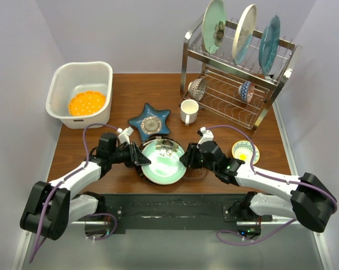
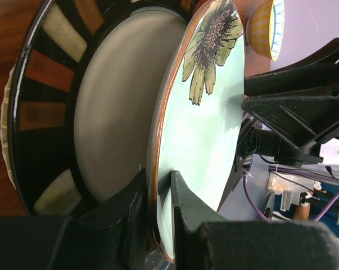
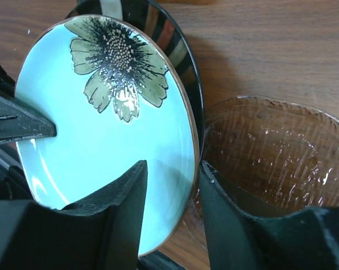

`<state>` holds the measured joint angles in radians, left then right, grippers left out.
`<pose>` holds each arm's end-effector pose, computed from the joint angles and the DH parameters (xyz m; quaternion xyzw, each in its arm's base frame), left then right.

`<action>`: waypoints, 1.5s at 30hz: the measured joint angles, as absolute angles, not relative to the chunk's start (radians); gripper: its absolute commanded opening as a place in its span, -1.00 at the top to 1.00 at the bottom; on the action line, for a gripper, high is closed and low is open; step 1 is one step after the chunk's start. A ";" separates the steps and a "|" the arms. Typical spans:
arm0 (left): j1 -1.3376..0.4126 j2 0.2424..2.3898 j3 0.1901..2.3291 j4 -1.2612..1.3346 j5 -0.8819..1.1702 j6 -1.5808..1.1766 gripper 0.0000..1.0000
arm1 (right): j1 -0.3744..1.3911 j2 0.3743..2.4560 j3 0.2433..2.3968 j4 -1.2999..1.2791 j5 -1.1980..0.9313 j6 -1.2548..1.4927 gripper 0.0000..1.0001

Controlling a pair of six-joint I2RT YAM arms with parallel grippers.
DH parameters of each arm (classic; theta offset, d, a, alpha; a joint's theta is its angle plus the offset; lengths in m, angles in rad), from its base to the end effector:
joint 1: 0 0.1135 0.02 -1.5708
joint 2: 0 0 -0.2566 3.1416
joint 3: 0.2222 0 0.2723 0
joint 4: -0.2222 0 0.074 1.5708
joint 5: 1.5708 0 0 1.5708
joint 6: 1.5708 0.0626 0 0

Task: Place the plates into the plastic bin on the countertop
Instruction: Pick up the plate at the center of the board.

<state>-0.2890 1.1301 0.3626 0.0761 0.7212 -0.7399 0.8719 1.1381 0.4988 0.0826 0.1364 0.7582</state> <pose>0.2150 -0.1070 0.1272 -0.0429 0.8588 -0.4739 0.1896 0.1846 0.2065 0.1643 -0.0165 0.8726 0.3117 0.3756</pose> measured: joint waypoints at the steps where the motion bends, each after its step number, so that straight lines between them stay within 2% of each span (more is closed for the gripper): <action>1: -0.290 1.128 0.367 0.069 0.720 -0.739 1.00 | 0.873 1.137 0.499 0.083 0.136 0.758 0.01; 8: -0.290 1.095 0.387 0.057 0.713 -0.741 1.00 | 0.877 1.135 0.499 0.090 0.128 0.759 -0.15; 20: -0.295 1.060 0.392 0.035 0.698 -0.741 1.00 | 0.879 1.111 0.499 0.093 0.113 0.759 -0.63; 28: -0.297 1.033 0.425 -0.011 0.680 -0.737 1.00 | 0.879 1.101 0.499 0.091 0.113 0.760 -0.71; 37: -0.297 1.032 0.484 -0.098 0.648 -0.695 1.00 | 0.879 1.068 0.499 0.081 0.118 0.760 -0.91; 45: -0.287 1.031 0.516 -0.148 0.643 -0.684 1.00 | 0.879 1.042 0.486 0.081 0.121 0.759 -0.94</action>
<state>-0.2871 1.0306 0.5163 -0.1478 0.6434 -0.6838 0.8791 1.0424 0.4858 0.0814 0.1207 0.7589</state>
